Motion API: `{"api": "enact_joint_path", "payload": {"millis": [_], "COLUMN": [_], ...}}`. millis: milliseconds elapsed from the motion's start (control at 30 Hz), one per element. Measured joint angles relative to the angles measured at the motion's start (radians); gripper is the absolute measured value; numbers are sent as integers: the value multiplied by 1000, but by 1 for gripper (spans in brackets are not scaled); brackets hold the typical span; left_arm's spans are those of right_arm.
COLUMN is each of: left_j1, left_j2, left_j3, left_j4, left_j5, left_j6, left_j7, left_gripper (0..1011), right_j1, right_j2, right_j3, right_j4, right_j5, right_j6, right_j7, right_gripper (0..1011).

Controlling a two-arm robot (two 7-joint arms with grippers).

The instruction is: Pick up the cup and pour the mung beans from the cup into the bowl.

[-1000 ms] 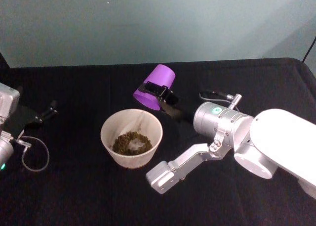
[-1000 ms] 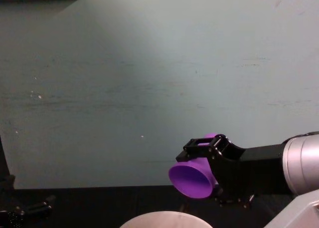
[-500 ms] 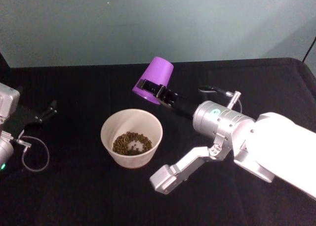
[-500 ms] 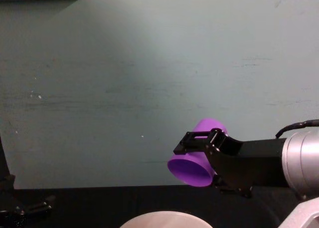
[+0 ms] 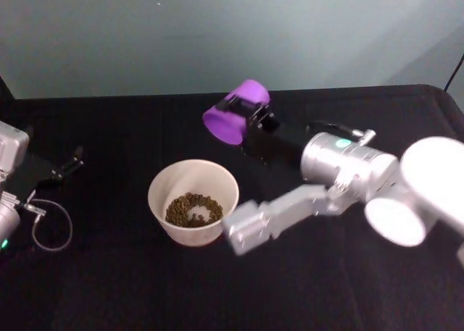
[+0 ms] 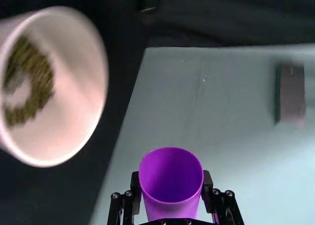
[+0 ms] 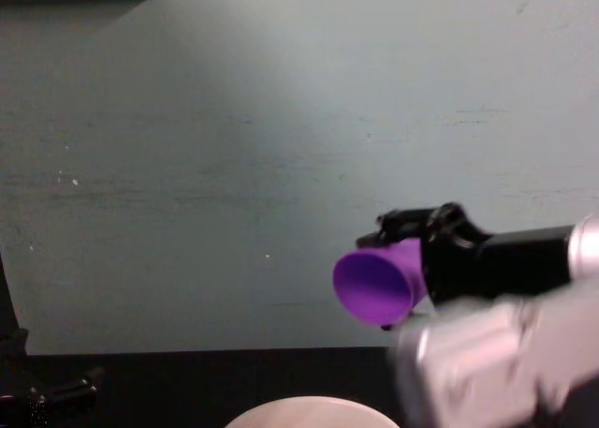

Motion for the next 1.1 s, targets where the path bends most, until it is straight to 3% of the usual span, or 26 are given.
{"api": "enact_joint_path", "payload": {"millis": [67, 100, 133, 167, 300, 333, 400, 433, 533, 567, 733, 933, 1067, 1100], "left_j1": [0, 0, 0, 0, 0, 0, 0, 0, 0, 0, 0, 0, 0, 0], "left_j2": [0, 0, 0, 0, 0, 0, 0, 0, 0, 0, 0, 0, 0, 0], "left_j3": [0, 0, 0, 0, 0, 0, 0, 0, 0, 0, 0, 0, 0, 0], "left_j4": [0, 0, 0, 0, 0, 0, 0, 0, 0, 0, 0, 0, 0, 0], "left_j5": [0, 0, 0, 0, 0, 0, 0, 0, 0, 0, 0, 0, 0, 0], "left_j6": [0, 0, 0, 0, 0, 0, 0, 0, 0, 0, 0, 0, 0, 0], "left_j7": [0, 0, 0, 0, 0, 0, 0, 0, 0, 0, 0, 0, 0, 0], "left_gripper": [1000, 1000, 1000, 1000, 1000, 1000, 1000, 1000, 1000, 1000, 1000, 1000, 1000, 1000], "right_j1": [-20, -33, -41, -54, -70, -76, -83, -91, -102, -109, -119, -126, -129, -129], "right_j2": [-4, -8, -11, -18, -30, -36, -45, -54, -64, -69, -65, -62, -67, -67], "right_j3": [45, 80, 102, 139, 199, 223, 249, 273, 307, 331, 390, 418, 429, 429], "right_j4": [4, 10, 16, 28, 51, 65, 79, 90, 107, 118, 156, 163, 165, 165], "right_j5": [104, 197, 249, 354, 518, 597, 679, 747, 839, 900, 1054, 1144, 1229, 1229], "right_j6": [-14, -28, -34, -48, -59, -61, -58, -45, -26, -19, 4, 9, 59, 59], "right_j7": [14, 36, 50, 83, 139, 168, 195, 211, 228, 238, 279, 298, 321, 321], "right_gripper": [723, 723, 723, 723, 723, 723, 723, 723, 723, 723, 723, 723, 723, 723]}}
